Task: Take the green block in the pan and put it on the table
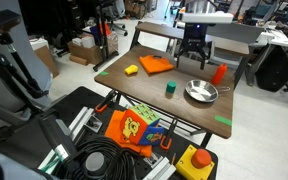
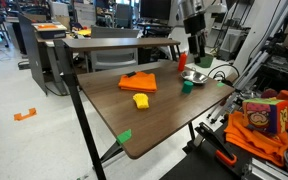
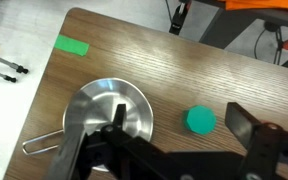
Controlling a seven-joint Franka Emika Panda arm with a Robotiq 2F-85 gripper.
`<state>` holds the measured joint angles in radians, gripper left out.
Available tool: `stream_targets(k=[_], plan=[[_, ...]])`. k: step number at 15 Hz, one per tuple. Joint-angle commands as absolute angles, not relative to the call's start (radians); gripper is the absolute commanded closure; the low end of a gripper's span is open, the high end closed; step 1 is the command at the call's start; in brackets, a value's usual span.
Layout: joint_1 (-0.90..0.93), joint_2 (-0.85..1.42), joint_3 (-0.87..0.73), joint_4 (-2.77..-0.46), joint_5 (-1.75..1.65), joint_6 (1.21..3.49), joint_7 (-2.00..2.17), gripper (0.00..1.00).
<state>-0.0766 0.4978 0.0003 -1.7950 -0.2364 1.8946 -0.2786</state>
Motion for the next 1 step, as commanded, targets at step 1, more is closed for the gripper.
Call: stream_targets(k=[1], plan=[[-0.138, 0.422, -0.019, -1.850, -0.108, 1.908, -0.251, 0.00]])
